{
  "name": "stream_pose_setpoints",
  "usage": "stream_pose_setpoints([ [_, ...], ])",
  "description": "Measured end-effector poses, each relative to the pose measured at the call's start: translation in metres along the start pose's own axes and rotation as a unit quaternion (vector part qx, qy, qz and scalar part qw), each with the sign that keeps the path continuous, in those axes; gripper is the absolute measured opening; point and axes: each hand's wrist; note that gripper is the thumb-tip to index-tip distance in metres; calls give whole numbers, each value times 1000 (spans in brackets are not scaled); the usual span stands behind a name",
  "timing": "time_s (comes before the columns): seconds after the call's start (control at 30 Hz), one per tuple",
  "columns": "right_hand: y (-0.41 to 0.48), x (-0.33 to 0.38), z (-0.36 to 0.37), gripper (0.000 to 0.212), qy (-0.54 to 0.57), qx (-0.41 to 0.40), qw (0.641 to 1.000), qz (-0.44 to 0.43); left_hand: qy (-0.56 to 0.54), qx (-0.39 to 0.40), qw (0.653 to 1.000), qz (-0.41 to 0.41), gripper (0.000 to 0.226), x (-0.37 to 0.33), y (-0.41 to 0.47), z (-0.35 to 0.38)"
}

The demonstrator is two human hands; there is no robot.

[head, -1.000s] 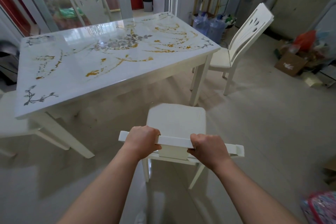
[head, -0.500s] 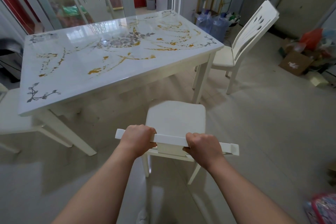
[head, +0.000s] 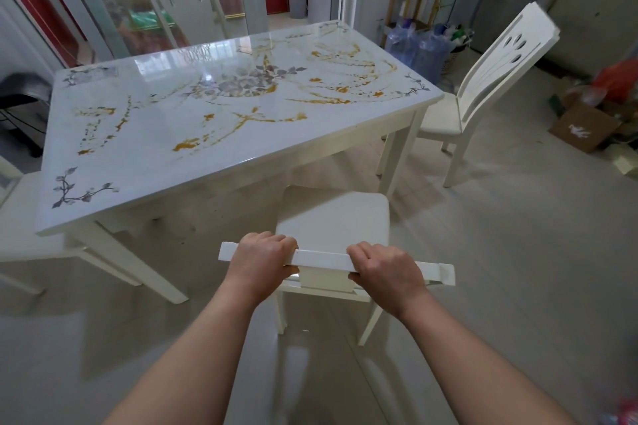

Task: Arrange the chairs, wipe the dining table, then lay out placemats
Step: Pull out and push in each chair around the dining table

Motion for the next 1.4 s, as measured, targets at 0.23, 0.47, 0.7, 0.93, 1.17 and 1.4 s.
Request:
stream_pose_setpoints([
  [0.23,32,-16,24,42,-13,-51,997,-53,6,-36,999,-9,40,19,26,8],
  [0.47,51,-63,43,43,-4,-44,995,-86,8,-58,998,-28,44,8,62,16],
  [0.7,62,-89,51,41,2,-59,995,-77,13,-80,996,-30,47,-1,84,18],
  [0.93,63,-89,54,46,-4,-63,998,-3,27,-82,996,-17,49,-2,95,17],
  [1.17,61,-80,53,53,10,-54,998,34,31,-40,999,-14,46,2,96,13],
  [1.4,49,-66,53,45,-6,-75,997,26,6,6,999,-36,28,-1,80,14],
])
Point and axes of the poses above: each hand's wrist, its own y-axis towards the middle knuckle, its own z-axis out of the palm, x = y × z, and after that the axes turned 4 degrees about -y, right-handed
